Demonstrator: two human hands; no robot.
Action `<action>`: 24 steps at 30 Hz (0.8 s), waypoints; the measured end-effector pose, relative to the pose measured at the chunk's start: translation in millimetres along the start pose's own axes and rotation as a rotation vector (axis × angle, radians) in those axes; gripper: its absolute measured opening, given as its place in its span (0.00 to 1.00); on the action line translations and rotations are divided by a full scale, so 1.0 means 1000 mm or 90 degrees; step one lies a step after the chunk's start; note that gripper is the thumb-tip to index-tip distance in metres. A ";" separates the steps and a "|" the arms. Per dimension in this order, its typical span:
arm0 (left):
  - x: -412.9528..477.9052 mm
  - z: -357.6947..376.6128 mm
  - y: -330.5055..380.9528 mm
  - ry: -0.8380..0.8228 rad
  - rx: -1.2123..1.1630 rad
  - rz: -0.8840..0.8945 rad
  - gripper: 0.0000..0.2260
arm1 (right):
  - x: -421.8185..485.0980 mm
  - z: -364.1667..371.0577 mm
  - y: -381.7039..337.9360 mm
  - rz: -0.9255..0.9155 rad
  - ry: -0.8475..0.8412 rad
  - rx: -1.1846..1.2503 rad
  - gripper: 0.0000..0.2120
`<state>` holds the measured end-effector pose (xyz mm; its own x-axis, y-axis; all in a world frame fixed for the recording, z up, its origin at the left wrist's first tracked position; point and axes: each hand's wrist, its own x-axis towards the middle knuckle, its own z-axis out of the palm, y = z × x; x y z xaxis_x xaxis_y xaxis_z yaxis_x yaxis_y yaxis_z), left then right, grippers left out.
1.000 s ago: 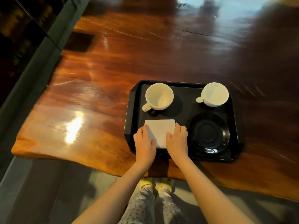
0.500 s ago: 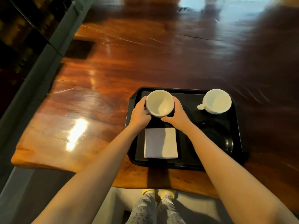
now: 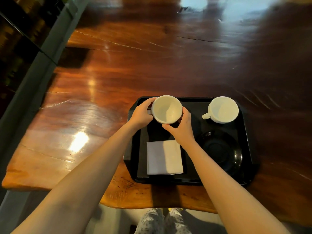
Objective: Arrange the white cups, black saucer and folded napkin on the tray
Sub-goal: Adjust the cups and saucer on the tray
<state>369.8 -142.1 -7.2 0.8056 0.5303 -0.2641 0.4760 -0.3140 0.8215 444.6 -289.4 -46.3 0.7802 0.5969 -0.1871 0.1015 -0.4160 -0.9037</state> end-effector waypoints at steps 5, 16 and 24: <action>0.001 -0.002 0.003 0.004 0.007 0.003 0.26 | 0.004 0.000 -0.001 -0.004 -0.005 -0.001 0.43; 0.003 -0.009 0.005 -0.009 0.049 -0.013 0.28 | 0.006 0.003 -0.007 0.001 -0.014 -0.009 0.44; -0.066 0.016 0.019 0.340 -0.015 -0.078 0.19 | -0.012 -0.078 -0.013 -0.076 0.042 -0.140 0.38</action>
<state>331.7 -195.7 17.3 0.4512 0.8897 -0.0697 0.5421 -0.2112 0.8133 481.8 -345.2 -2.4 0.7922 0.6081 -0.0523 0.3216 -0.4887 -0.8110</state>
